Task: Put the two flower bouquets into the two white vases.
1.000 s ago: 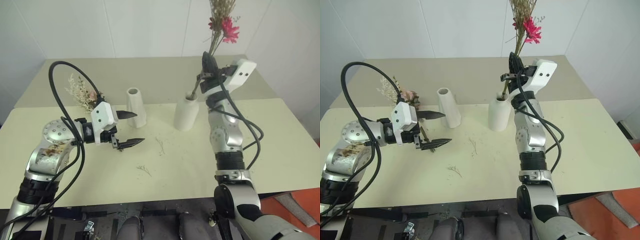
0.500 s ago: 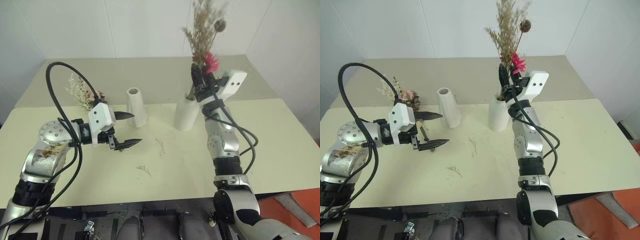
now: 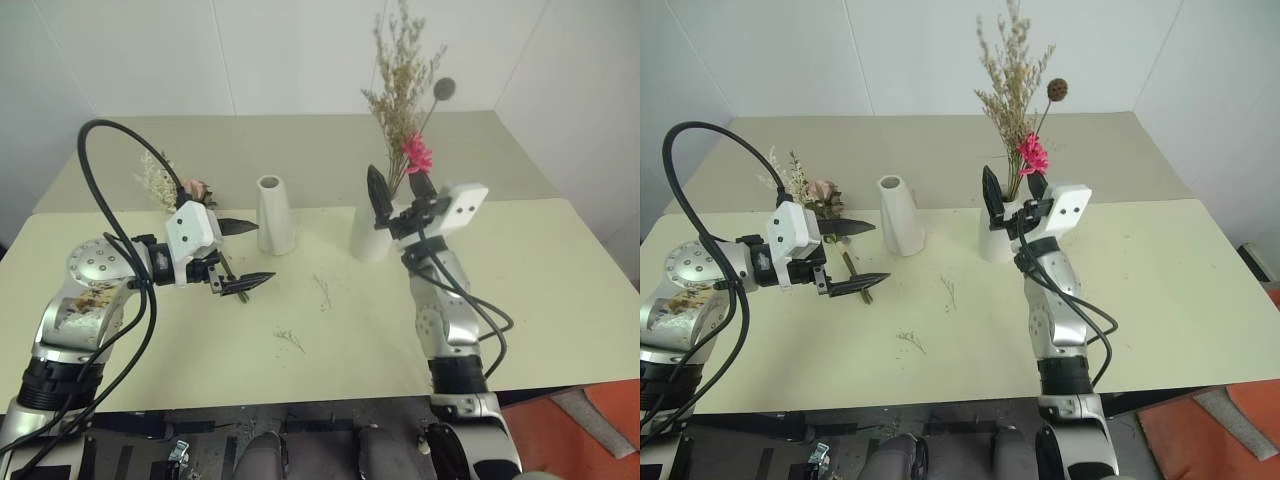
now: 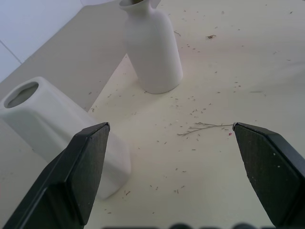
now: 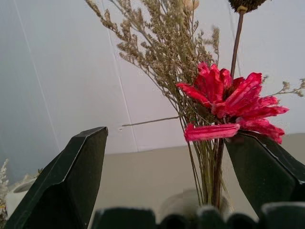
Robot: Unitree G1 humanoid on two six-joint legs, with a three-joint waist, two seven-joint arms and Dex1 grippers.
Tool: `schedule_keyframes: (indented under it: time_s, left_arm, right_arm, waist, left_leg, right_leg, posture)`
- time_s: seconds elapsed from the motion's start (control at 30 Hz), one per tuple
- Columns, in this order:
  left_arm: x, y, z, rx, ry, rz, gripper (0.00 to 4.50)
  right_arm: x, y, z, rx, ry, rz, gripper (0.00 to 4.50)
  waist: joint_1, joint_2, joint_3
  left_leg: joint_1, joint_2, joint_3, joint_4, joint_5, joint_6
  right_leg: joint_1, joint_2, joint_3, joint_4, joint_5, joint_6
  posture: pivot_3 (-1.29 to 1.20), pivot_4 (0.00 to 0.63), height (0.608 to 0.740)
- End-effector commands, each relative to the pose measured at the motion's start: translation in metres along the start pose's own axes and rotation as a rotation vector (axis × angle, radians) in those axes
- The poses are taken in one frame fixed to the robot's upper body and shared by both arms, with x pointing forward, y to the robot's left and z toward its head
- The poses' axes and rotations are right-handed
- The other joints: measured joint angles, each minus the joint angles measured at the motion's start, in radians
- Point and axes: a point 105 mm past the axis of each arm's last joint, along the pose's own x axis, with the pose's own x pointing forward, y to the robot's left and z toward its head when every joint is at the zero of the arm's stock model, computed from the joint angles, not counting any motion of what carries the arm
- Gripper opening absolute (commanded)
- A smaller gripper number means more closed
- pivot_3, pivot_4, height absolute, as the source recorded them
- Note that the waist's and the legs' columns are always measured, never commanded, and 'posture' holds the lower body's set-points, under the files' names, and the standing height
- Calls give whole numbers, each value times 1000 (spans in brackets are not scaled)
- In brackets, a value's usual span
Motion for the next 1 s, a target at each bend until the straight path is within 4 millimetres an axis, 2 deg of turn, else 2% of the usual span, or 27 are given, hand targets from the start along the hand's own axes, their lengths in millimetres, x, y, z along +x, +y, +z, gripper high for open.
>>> schedule_keyframes:
  time_s: [0.03,0.27,0.33,0.43,0.5,0.6,0.7,0.87,1.0]
  left_arm:
    - [-5,5,5,37,-6,17,4500]
    - [-10,5,0,26,10,28,4500]
    - [-12,5,0,11,1,45,4500]
    - [-32,1,11,-171,-173,168,4500]
    - [-44,-3,12,-255,-221,244,4500]
    - [-55,-7,3,-402,-224,391,4500]
    - [-63,-11,-20,-541,-118,553,4500]
    - [-64,14,-33,-674,1,893,4500]
    - [-58,30,-45,-766,76,1048,4500]
  right_arm:
    - [-5,8,18,-63,-34,59,4481]
    - [-32,8,16,-241,128,253,4481]
    - [-41,7,17,-245,175,305,4481]
    - [-62,2,27,-251,321,426,4481]
    - [-67,4,35,-247,377,481,4481]
    - [-69,13,51,-245,396,593,4481]
    - [-72,32,69,-271,370,796,4481]
    - [-60,43,66,-305,454,899,4481]
    - [-51,46,62,-301,464,929,4481]
  waist:
    - [0,0,0]
    - [1,0,0]
    - [2,0,0]
    - [1,0,0]
    - [-1,0,0]
    - [2,-1,0]
    - [5,-1,0]
    - [19,-6,1]
    - [30,-8,0]
  left_leg:
    - [0,0,0,0,0,0]
    - [0,0,0,0,0,0]
    - [0,0,0,0,0,0]
    - [1,0,0,0,0,0]
    - [0,1,-1,0,-1,1]
    - [2,2,-4,1,-1,1]
    - [9,1,-4,1,-1,1]
    - [21,1,-2,2,0,1]
    - [21,0,-3,2,0,0]
  right_leg:
    - [0,0,0,0,0,0]
    - [1,0,0,0,0,0]
    - [1,0,0,-1,0,0]
    - [1,0,0,-1,0,0]
    - [1,0,1,-1,0,0]
    - [2,0,1,-2,0,0]
    - [8,0,2,-4,-1,0]
    - [22,1,0,-4,-1,0]
    - [22,0,-1,-5,0,-1]
  posture:
    - [0,150,740]
    - [0,150,740]
    - [0,150,740]
    - [0,150,740]
    - [0,150,740]
    - [0,150,740]
    - [0,150,740]
    - [0,150,740]
    - [0,150,740]
